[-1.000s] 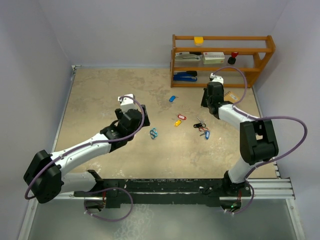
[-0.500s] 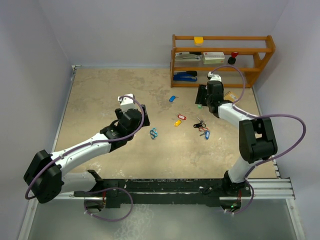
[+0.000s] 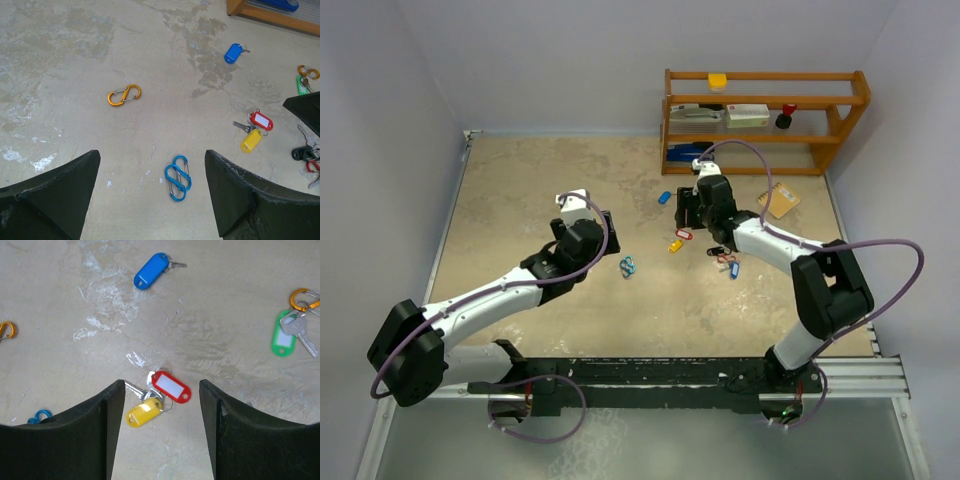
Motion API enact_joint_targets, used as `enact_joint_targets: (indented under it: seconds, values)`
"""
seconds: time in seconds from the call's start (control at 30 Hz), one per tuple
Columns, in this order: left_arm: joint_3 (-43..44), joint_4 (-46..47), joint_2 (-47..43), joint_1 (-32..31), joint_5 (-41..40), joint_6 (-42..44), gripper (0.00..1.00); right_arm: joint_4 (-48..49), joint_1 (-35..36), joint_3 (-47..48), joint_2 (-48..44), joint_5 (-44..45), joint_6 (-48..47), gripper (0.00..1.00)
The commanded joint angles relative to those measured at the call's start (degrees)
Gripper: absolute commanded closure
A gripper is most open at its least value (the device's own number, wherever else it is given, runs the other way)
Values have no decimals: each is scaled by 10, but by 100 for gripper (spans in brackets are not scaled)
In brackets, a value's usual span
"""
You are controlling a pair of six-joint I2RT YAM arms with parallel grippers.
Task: Put the keys on the keyring
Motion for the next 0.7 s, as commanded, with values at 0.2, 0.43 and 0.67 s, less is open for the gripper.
enact_joint_targets:
  seconds: [0.2,0.43,0.67]
  values:
    - [-9,21,9,3,-3,-30,18,-5,5,-22,-37,14,3,34]
    - [-14,15,15,4,-34,-40,18,-27,5,-31,-68,13,3,34]
    - [22,16,91,6,-33,-35,18,-32,5,-47,-102,15,-6,31]
